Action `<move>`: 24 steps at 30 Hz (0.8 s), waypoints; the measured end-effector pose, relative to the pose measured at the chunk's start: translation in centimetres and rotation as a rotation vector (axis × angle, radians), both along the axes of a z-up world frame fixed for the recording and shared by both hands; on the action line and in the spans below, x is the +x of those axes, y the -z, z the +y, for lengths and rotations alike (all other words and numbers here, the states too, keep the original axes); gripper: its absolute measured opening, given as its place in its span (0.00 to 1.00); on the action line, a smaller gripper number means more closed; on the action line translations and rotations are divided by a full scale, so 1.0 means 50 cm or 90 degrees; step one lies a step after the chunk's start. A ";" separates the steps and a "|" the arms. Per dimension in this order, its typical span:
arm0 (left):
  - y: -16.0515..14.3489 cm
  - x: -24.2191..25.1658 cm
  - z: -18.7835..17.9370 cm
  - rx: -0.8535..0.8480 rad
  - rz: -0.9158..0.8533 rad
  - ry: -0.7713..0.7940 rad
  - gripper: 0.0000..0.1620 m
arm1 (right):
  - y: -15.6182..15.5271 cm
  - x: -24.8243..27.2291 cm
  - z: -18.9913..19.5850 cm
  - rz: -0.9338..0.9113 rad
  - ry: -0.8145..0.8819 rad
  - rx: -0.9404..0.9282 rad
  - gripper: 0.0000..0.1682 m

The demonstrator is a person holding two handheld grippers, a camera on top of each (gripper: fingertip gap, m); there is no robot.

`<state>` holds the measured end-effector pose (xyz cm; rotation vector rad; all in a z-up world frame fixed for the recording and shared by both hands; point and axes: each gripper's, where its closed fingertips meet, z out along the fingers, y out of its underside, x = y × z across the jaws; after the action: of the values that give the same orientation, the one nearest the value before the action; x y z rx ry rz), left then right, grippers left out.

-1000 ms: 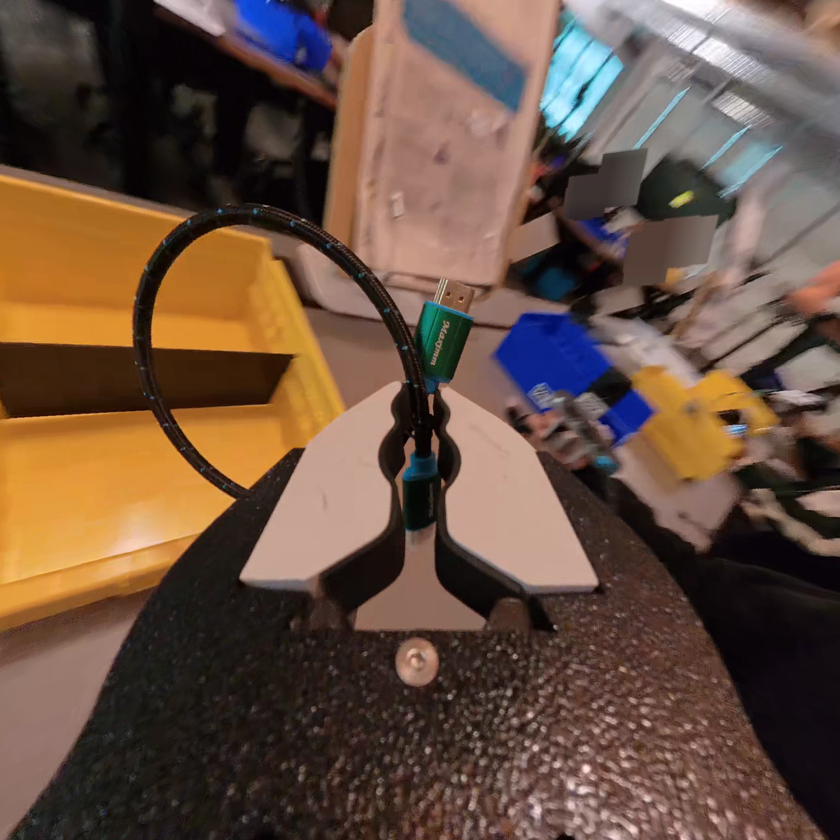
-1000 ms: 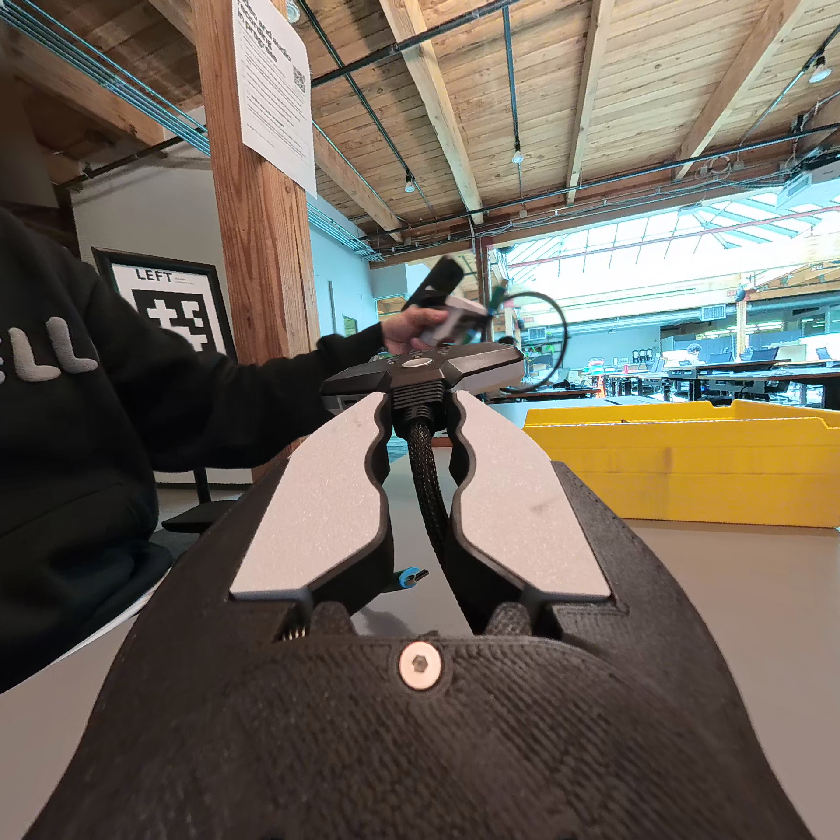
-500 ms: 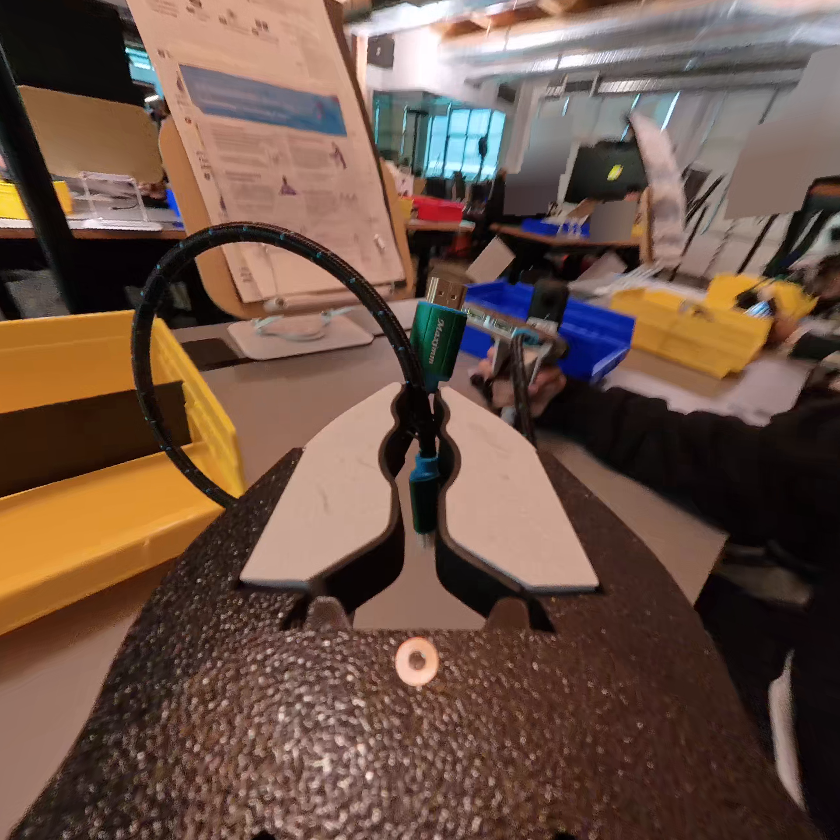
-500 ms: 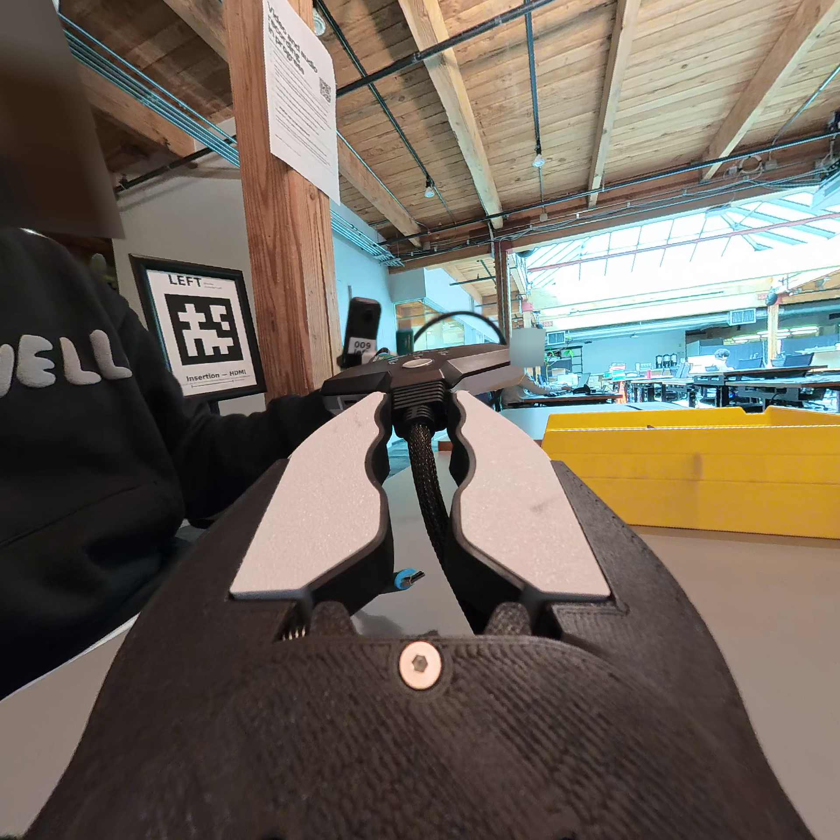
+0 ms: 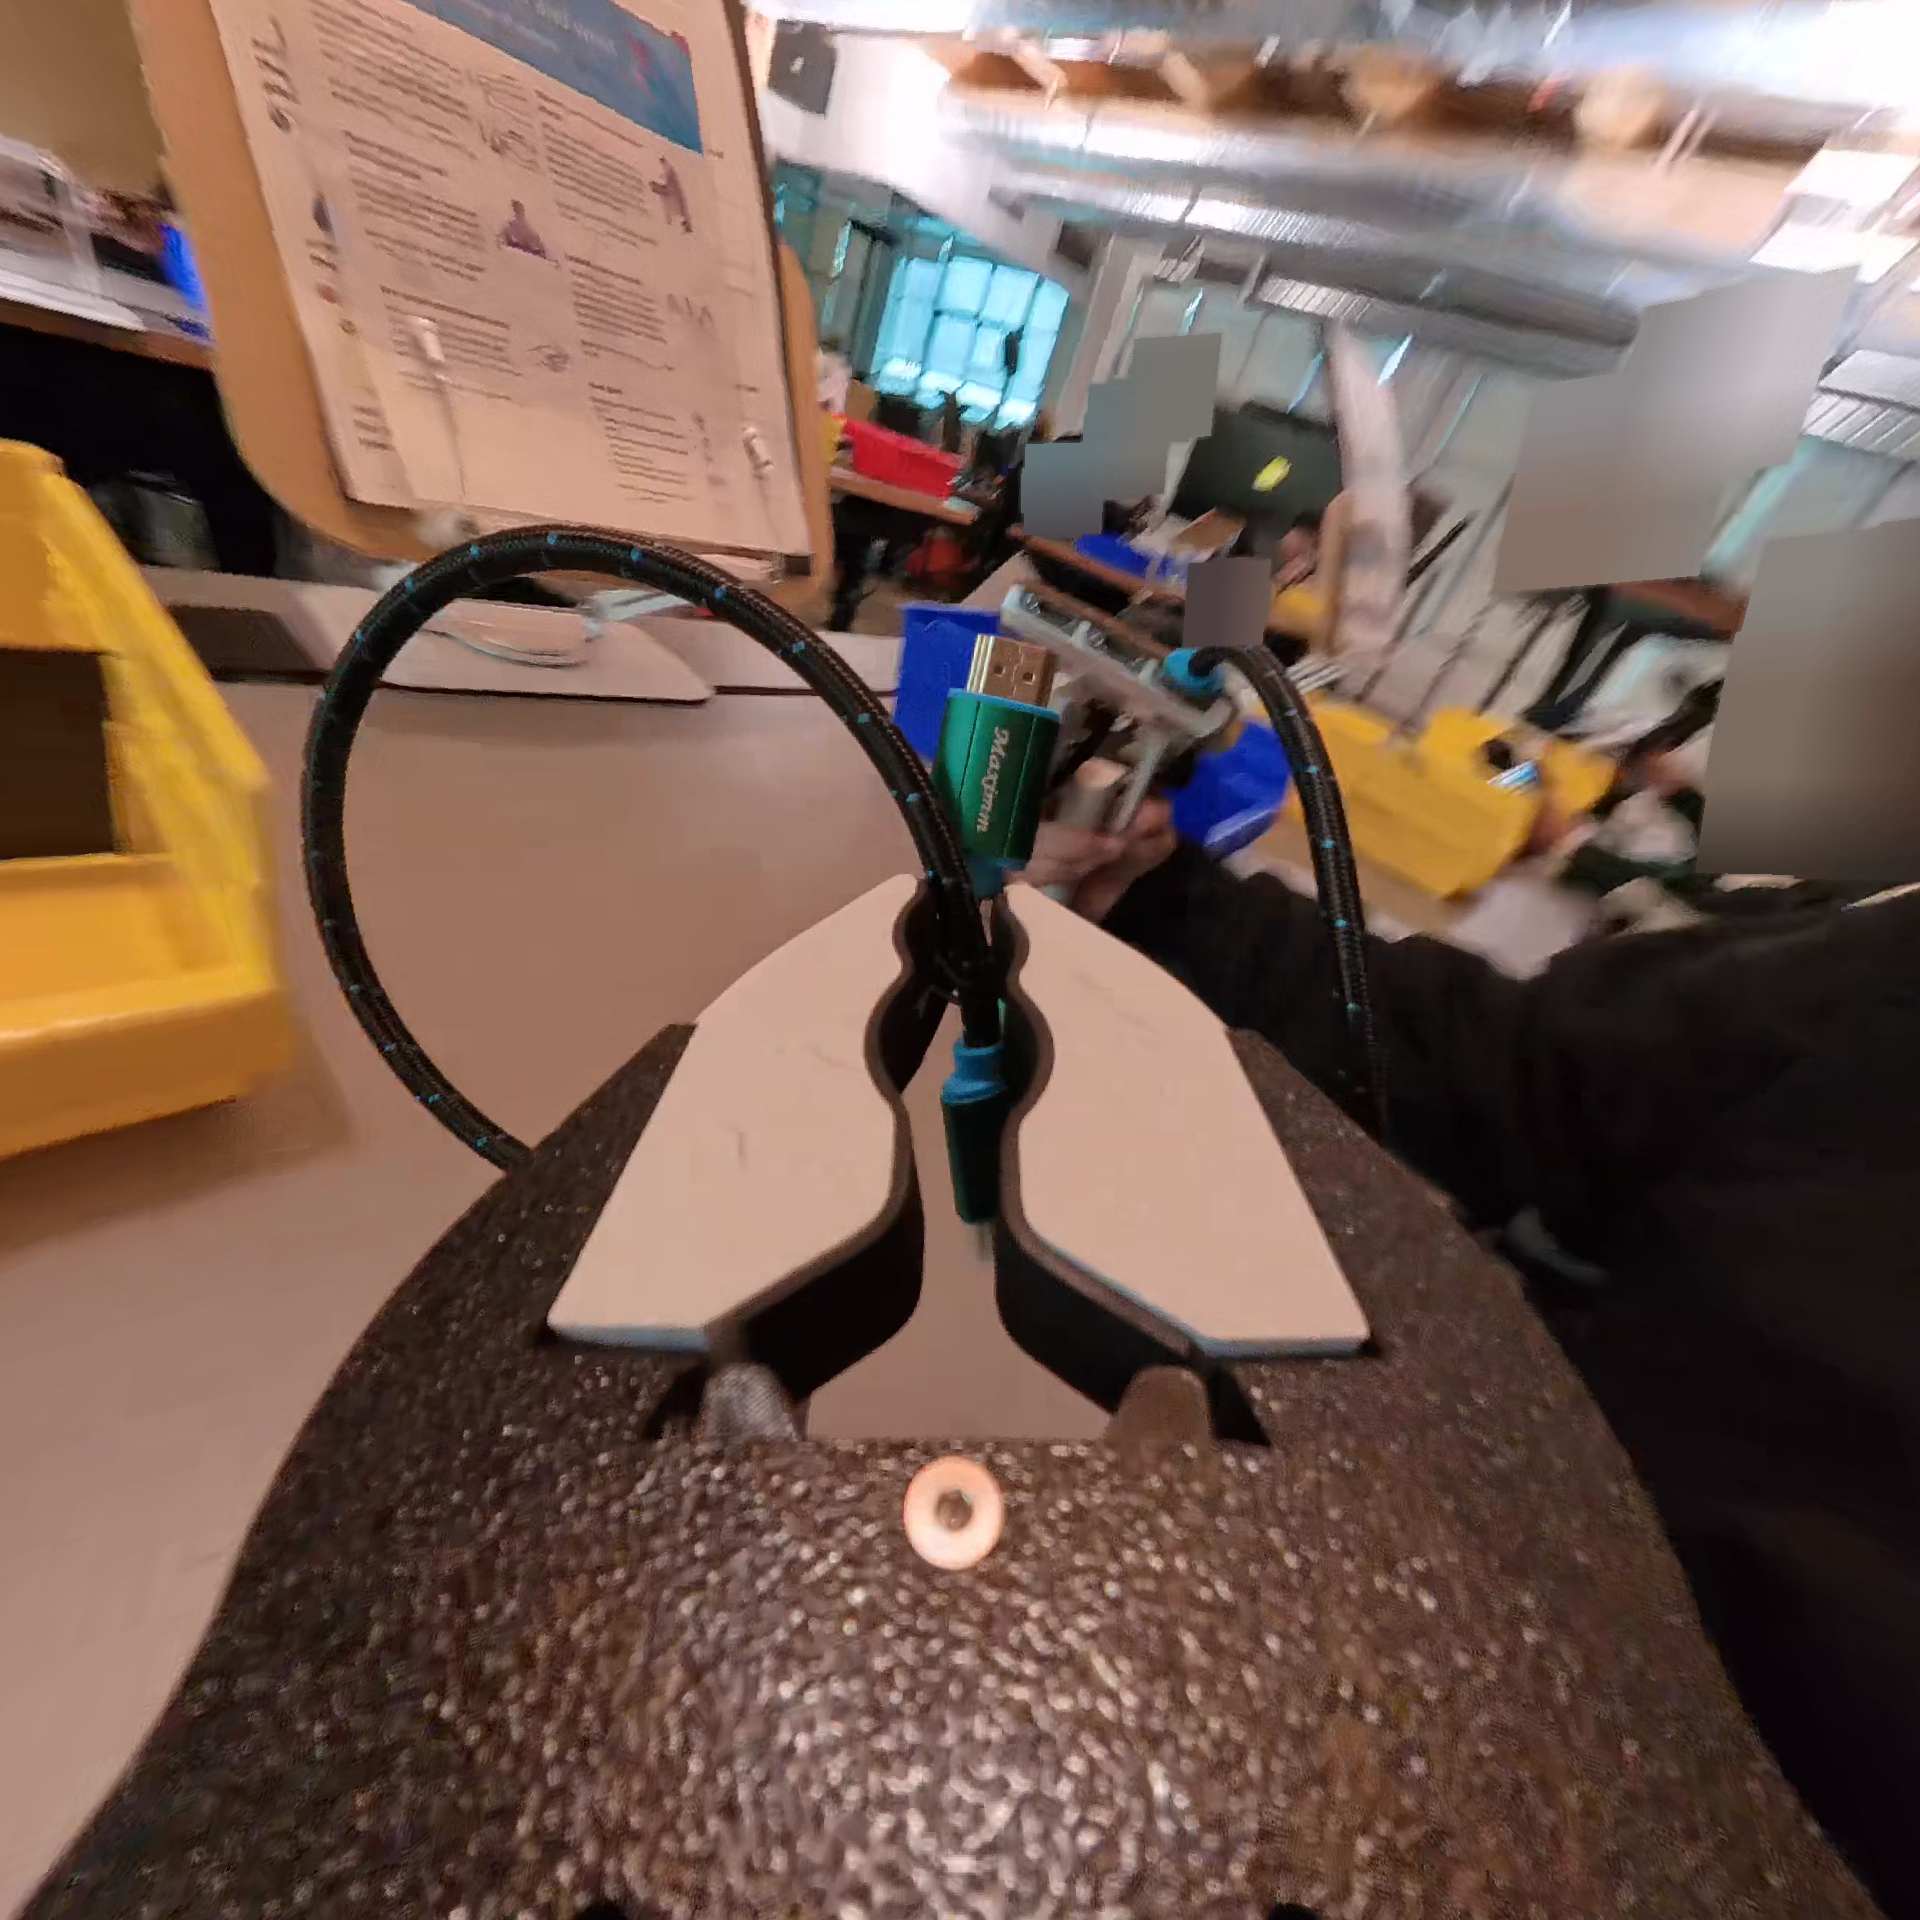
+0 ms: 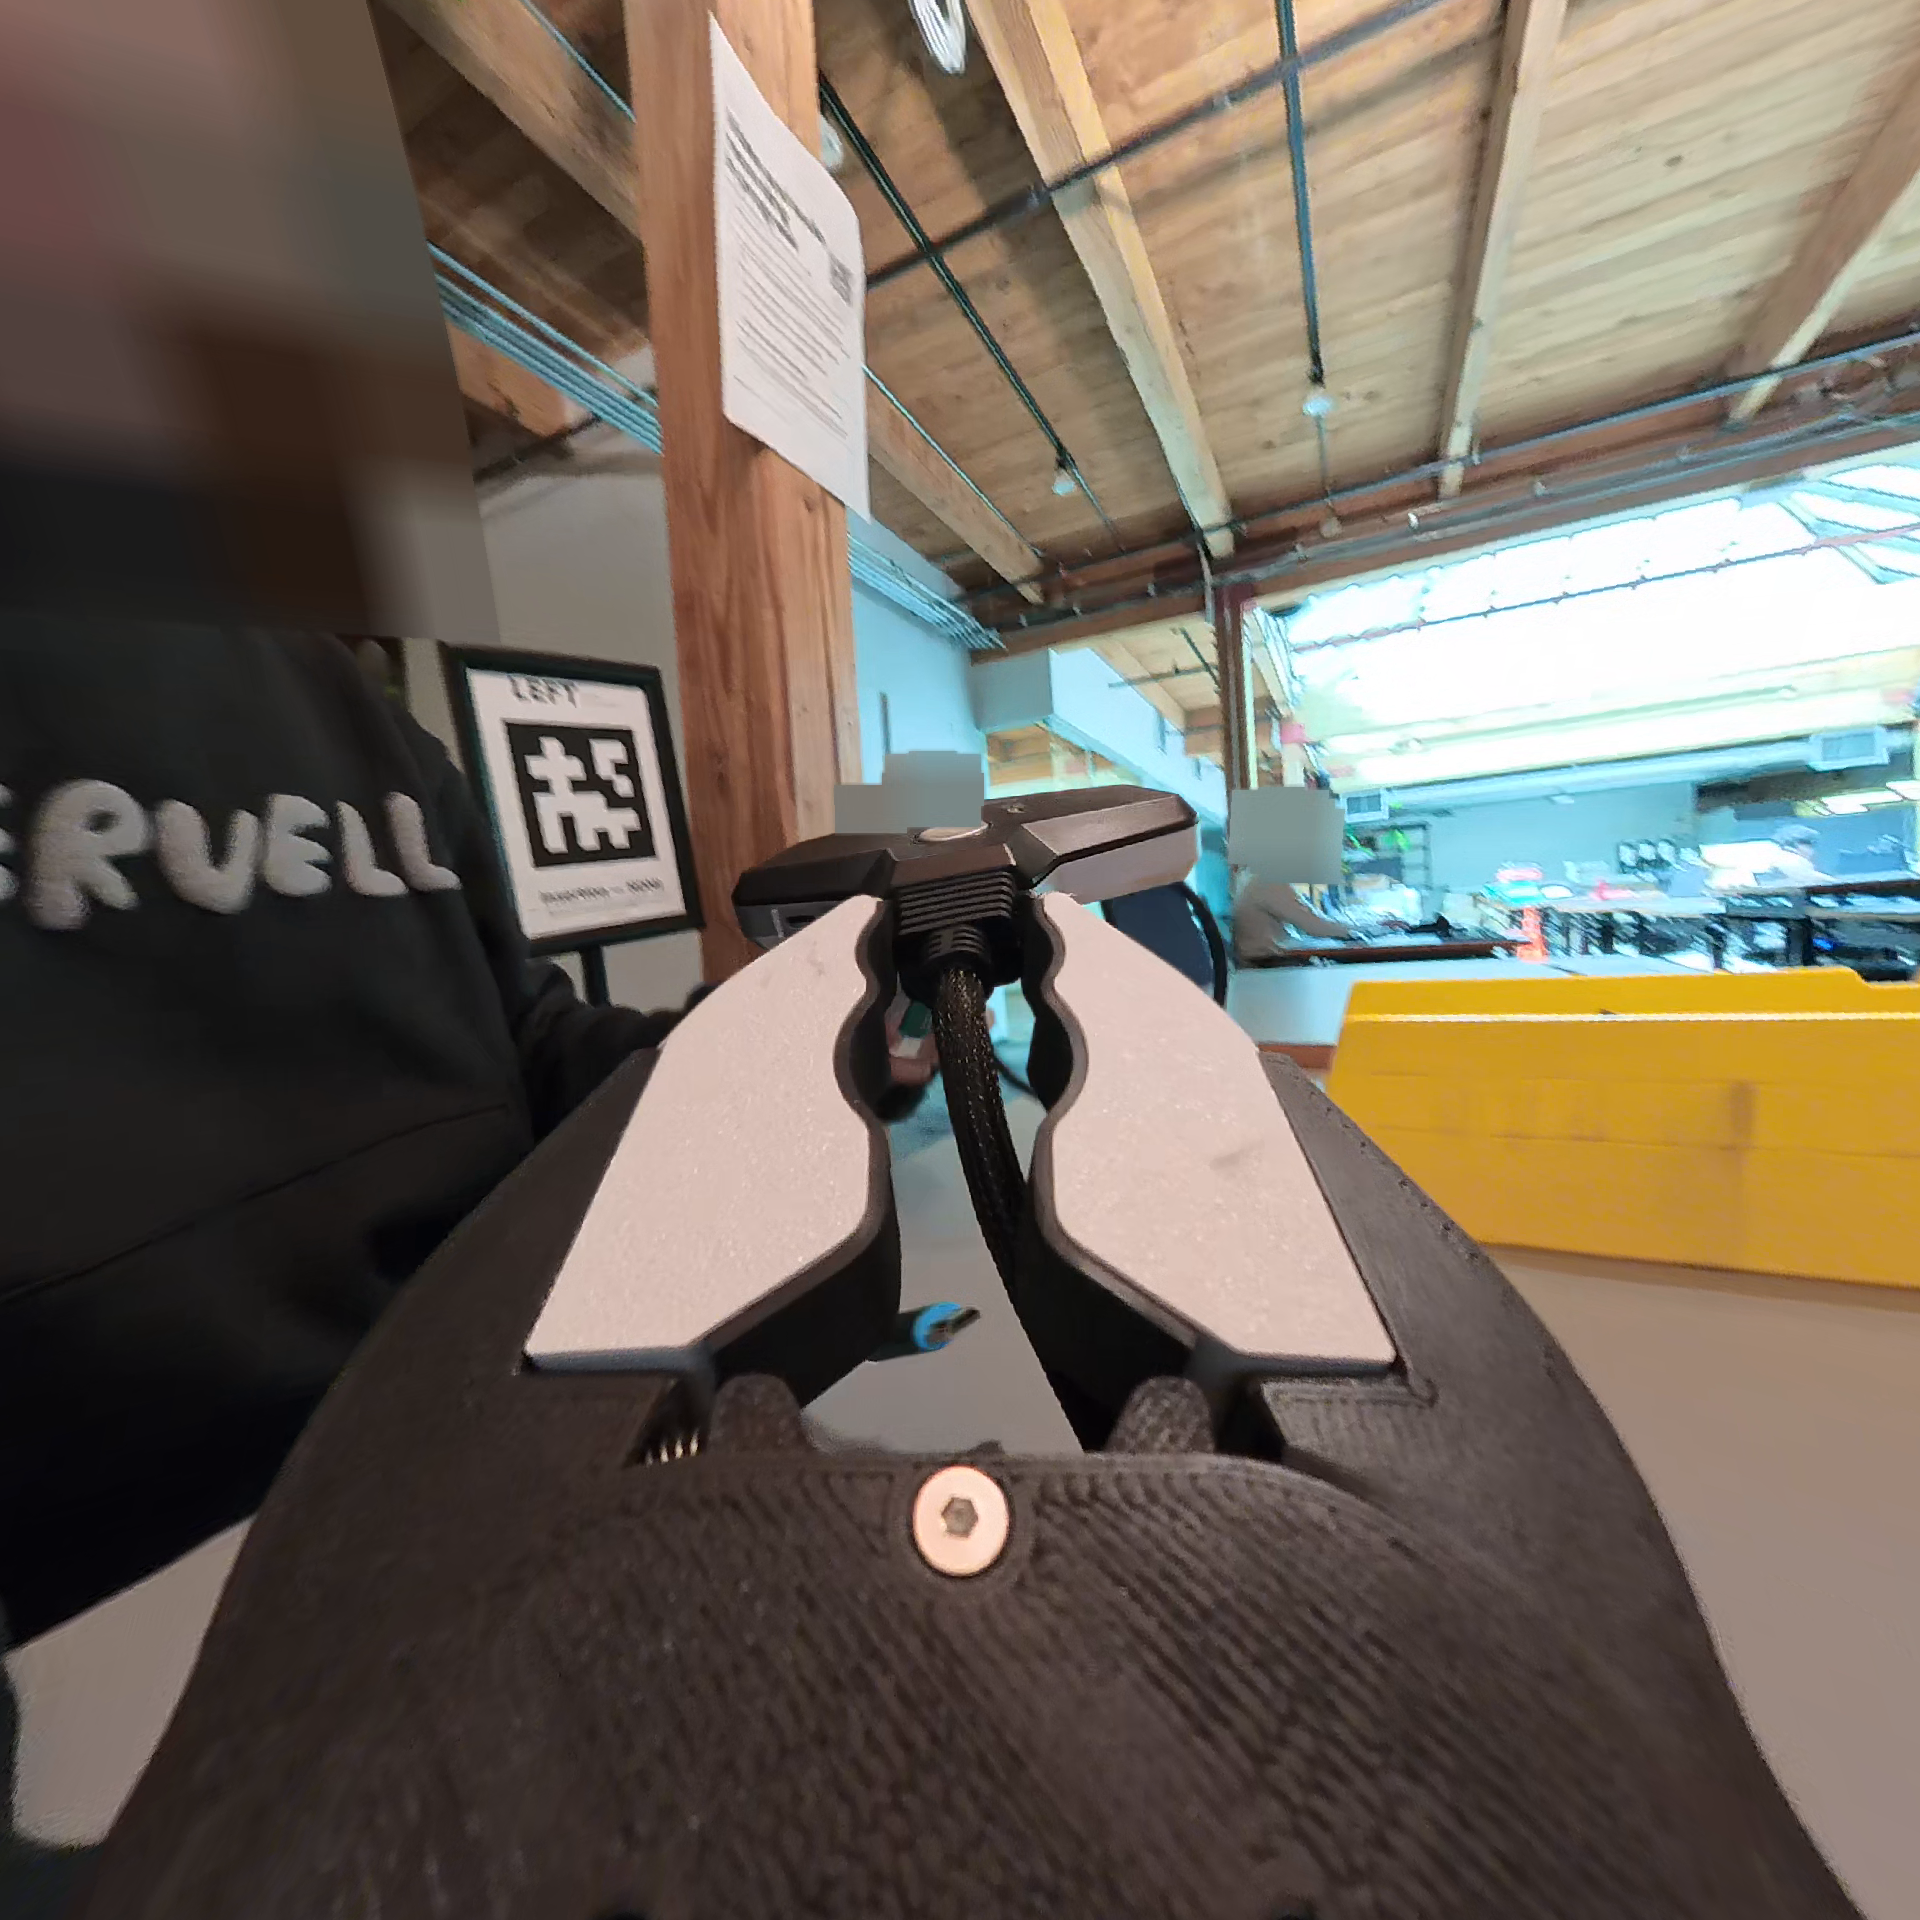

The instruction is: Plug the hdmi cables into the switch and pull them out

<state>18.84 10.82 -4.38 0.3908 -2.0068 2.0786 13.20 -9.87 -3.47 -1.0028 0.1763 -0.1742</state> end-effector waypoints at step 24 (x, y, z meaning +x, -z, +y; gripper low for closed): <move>0.243 0.177 0.141 0.318 0.273 -0.267 0.16 | 0.004 -0.008 0.013 0.007 -0.033 -0.005 0.14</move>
<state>27.69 17.89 -16.54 1.3179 -2.2693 1.4564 12.79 -9.19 -3.66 -1.0155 0.1596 -0.1222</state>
